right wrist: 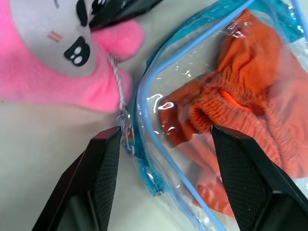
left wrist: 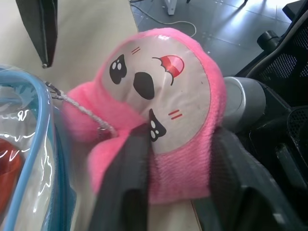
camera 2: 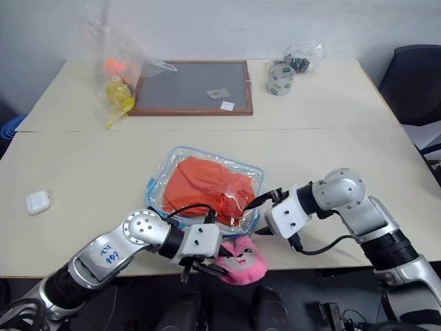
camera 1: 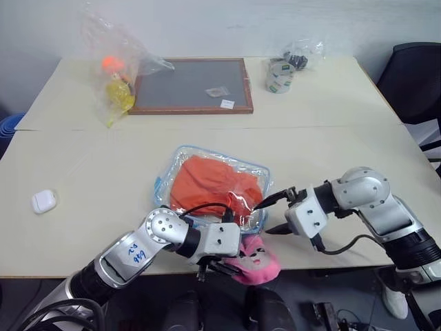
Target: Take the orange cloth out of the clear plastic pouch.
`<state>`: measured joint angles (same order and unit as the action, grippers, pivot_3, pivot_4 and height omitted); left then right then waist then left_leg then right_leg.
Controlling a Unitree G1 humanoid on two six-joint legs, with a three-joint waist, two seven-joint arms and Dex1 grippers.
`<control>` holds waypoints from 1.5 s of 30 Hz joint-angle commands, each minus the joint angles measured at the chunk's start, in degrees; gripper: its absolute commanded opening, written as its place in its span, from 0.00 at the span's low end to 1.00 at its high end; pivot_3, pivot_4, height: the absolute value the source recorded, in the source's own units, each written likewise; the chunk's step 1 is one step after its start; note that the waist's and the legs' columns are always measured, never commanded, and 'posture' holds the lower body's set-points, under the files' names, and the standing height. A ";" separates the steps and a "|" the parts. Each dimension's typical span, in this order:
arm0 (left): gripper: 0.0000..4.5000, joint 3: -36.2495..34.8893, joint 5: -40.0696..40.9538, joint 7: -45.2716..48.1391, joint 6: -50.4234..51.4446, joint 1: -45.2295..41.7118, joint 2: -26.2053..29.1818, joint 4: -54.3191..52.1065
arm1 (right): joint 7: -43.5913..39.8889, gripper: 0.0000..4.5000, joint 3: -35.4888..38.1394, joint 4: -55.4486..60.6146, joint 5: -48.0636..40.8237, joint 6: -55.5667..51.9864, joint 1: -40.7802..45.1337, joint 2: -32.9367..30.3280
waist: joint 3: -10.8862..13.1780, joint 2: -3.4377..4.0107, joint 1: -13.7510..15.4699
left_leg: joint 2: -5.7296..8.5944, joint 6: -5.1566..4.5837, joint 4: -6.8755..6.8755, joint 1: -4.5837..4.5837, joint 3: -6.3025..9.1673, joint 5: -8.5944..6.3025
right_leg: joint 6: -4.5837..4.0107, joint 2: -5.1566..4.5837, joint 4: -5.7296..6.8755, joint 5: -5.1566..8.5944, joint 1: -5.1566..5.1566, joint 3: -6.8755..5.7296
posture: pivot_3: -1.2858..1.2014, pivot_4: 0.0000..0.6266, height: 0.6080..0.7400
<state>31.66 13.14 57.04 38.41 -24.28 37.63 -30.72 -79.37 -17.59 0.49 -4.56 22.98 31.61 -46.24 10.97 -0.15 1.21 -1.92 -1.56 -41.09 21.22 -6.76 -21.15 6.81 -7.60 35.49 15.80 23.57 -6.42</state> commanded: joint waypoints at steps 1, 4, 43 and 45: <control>0.05 0.29 -0.50 -0.11 0.52 0.48 0.27 -0.86 | 0.47 0.68 -0.09 0.11 0.10 0.69 1.06 0.95 | 0.00 0.00 -0.01 | 0.00 0.00 0.00 0.00 0.00 0.00 | 0.00 0.00 0.00 0.00 0.00 0.00 | 0.52 0.24 1.00; 0.00 -0.06 -0.50 -1.04 1.66 0.20 -0.32 -1.04 | 0.97 0.55 -0.88 -0.99 0.95 0.84 1.58 2.68 | 0.00 0.00 -0.06 | 0.00 0.00 0.00 0.00 0.00 0.00 | 0.00 0.00 0.00 0.00 0.00 0.00 | 0.52 0.24 1.00; 0.00 -58.59 15.07 -11.73 18.85 26.53 11.09 -1.88 | -1.39 0.01 3.20 -22.08 -3.38 19.16 6.49 -2.67 | 0.05 0.08 -1.50 | -0.17 0.09 0.09 -0.02 0.06 -0.03 | -0.09 -0.05 -0.05 0.05 0.01 -0.09 | 0.52 0.24 1.00; 0.00 -61.24 14.69 -10.64 17.34 28.01 12.62 0.28 | -2.22 0.01 3.30 -23.54 -3.95 20.30 6.84 -3.09 | 0.05 0.09 -1.65 | -0.18 0.11 0.09 -0.02 0.07 -0.04 | -0.10 -0.04 -0.05 0.05 0.01 -0.10 | 0.52 0.24 1.00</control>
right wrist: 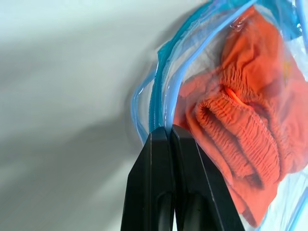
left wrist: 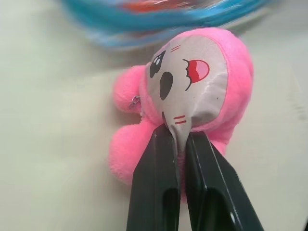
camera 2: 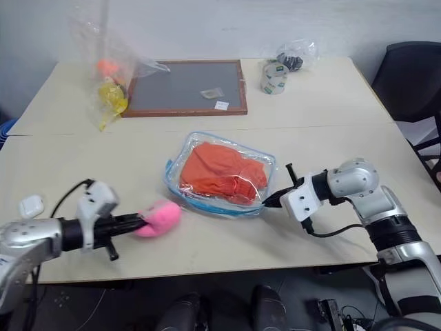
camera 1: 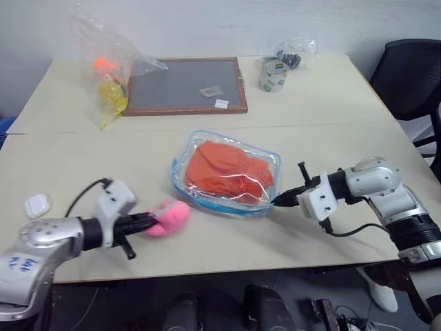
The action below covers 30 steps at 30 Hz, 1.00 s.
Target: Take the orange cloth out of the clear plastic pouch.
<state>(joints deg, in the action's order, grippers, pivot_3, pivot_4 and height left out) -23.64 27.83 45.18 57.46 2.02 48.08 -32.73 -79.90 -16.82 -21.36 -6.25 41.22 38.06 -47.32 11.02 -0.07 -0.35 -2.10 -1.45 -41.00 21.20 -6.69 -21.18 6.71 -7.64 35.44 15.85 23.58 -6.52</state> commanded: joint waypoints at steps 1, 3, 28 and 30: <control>0.00 -6.49 -0.29 1.66 -2.61 2.41 2.85 3.10 | -2.11 0.01 2.51 -2.24 -2.49 2.39 0.57 -2.17 | 0.01 0.02 -0.11 | 0.00 0.01 0.01 0.00 0.00 -0.01 | 0.00 0.00 0.00 0.00 0.00 0.00 | 0.52 0.24 1.00; 0.00 -7.19 -1.60 2.99 -6.12 4.08 4.37 5.91 | -2.77 0.01 2.55 -3.84 -2.93 3.31 1.04 -2.18 | 0.05 0.09 -0.12 | 0.00 0.03 0.03 0.00 -0.01 -0.02 | -0.02 -0.01 -0.02 0.01 0.02 -0.01 | 0.52 0.24 1.00; 0.97 -11.51 7.47 20.25 -14.39 3.42 19.45 4.48 | 11.71 1.00 18.94 34.28 -28.39 -54.98 -20.89 -9.63 | 0.11 0.21 -0.78 | -0.13 0.27 0.05 0.03 0.10 -0.16 | -0.51 -0.50 0.06 0.28 0.15 0.04 | 0.52 0.24 1.00; 0.97 0.93 -1.51 15.56 -22.69 -4.89 22.03 4.82 | 15.78 1.00 20.51 41.16 -35.45 -64.77 -23.44 -9.53 | 0.14 0.36 -0.18 | -0.11 0.34 0.07 -0.04 0.11 -0.19 | -0.56 -0.55 0.08 0.31 0.13 0.05 | 0.52 0.24 1.00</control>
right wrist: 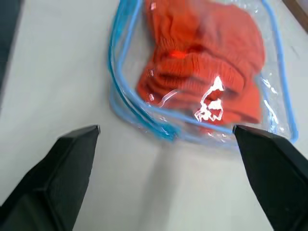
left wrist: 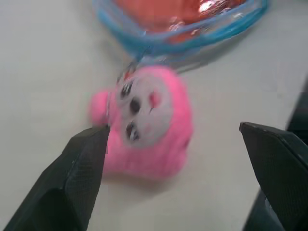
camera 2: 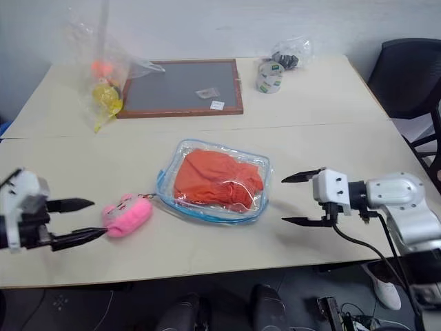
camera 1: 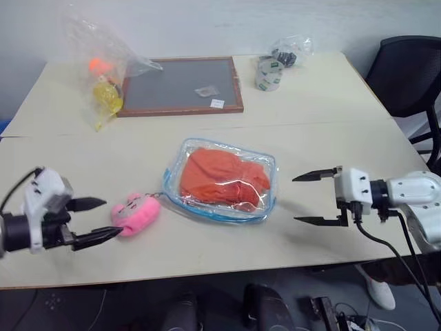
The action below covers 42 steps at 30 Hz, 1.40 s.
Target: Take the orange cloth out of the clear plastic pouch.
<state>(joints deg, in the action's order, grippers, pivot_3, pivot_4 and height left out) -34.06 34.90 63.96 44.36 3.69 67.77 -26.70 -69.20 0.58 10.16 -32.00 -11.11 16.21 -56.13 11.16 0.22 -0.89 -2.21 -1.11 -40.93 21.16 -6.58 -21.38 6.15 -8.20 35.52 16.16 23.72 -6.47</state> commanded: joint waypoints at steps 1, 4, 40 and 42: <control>0.97 19.11 -13.79 -4.61 -14.47 -12.36 1.37 -0.60 | 7.93 1.00 3.82 13.39 -13.25 -16.18 -3.15 0.10 | -0.02 0.11 0.55 | 0.03 0.00 0.02 -0.01 0.00 0.00 | 0.00 0.02 0.00 0.00 0.00 0.00 | 0.52 0.24 1.00; 0.97 33.31 -22.66 -5.41 -23.23 -23.73 -3.82 2.71 | 14.59 1.00 5.24 20.17 -18.90 -22.32 -5.65 2.61 | -0.11 0.26 1.13 | 0.08 -0.01 0.12 -0.04 -0.20 0.01 | 0.03 0.51 0.07 -0.02 0.09 -0.14 | 0.52 0.24 1.00; 0.00 42.22 -20.37 -10.77 -7.06 -35.33 -30.34 3.87 | 23.73 0.24 -4.66 25.84 1.75 -16.52 -6.95 11.91 | -0.03 -0.11 2.19 | 0.40 -0.35 -0.09 0.26 -0.32 0.11 | 0.48 0.71 0.11 -0.26 0.21 0.07 | 0.52 0.24 1.00; 0.00 42.66 -19.99 -12.51 -5.13 -35.00 -31.49 2.21 | 26.00 0.10 -8.60 23.31 8.25 -14.03 -4.19 13.90 | -0.04 -0.12 2.17 | 0.39 -0.35 -0.09 0.25 -0.32 0.11 | 0.48 0.73 0.11 -0.26 0.21 0.06 | 0.52 0.24 1.00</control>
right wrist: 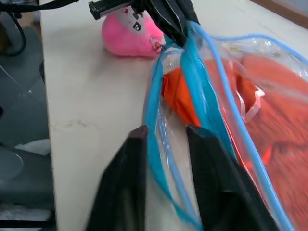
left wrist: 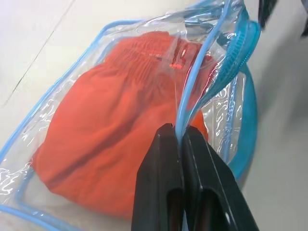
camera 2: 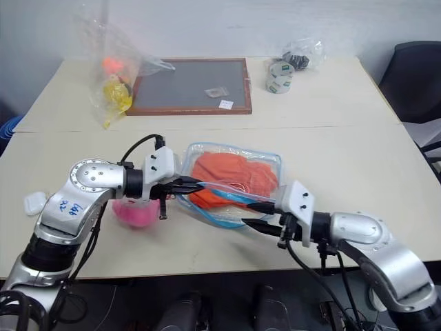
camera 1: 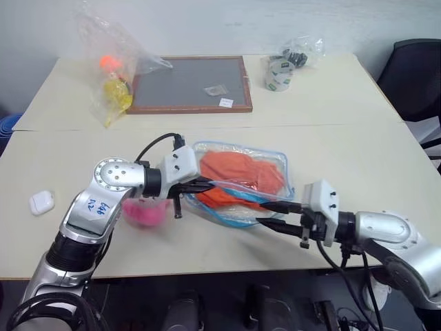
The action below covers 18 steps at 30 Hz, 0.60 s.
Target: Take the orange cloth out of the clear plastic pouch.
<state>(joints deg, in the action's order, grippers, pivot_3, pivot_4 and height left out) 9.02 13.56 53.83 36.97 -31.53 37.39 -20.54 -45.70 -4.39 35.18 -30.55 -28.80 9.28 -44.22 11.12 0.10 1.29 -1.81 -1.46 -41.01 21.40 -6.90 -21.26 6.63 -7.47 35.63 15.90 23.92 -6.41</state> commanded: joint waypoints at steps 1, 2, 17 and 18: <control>0.00 -0.20 1.49 -3.15 3.11 0.25 -1.70 -4.68 | 3.56 0.04 -6.08 -3.30 11.77 6.30 3.83 2.35 | 0.00 0.00 -0.06 | 0.00 0.00 -0.01 0.00 -0.01 0.00 | 0.00 0.00 0.00 0.00 -0.01 0.00 | 0.52 0.24 1.00; 0.00 -0.10 1.61 -3.91 3.86 0.17 -2.30 -5.27 | 4.53 0.01 -8.34 -4.95 16.65 9.06 4.70 2.53 | 0.00 0.00 -0.10 | 0.02 0.01 -0.02 -0.01 -0.01 0.00 | 0.00 0.00 0.00 0.00 -0.01 0.01 | 0.52 0.24 1.00; 0.00 0.99 3.12 -8.84 7.72 -1.62 -6.10 -7.31 | 13.89 0.74 -15.47 -18.95 50.69 27.51 8.47 3.45 | 0.00 0.00 -0.27 | -0.01 0.08 -0.02 0.01 -0.01 0.04 | 0.00 0.02 -0.02 0.00 -0.01 0.01 | 0.52 0.24 1.00; 0.00 1.21 3.25 -8.97 7.78 -1.78 -6.29 -7.44 | 14.69 0.74 -15.52 -19.82 51.86 27.58 9.11 4.32 | 0.00 0.00 -0.26 | -0.01 0.08 -0.02 0.01 -0.01 0.05 | 0.00 0.03 -0.02 0.00 -0.01 0.01 | 0.52 0.24 1.00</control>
<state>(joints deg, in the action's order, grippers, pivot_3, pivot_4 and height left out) 10.14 15.57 45.03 45.17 -32.24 31.50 -24.94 -32.62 -19.95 15.25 19.31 -2.38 17.55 -40.73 11.12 0.09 1.03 -1.82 -1.38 -41.03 21.41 -6.91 -21.22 6.63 -7.45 35.61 15.90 23.91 -6.40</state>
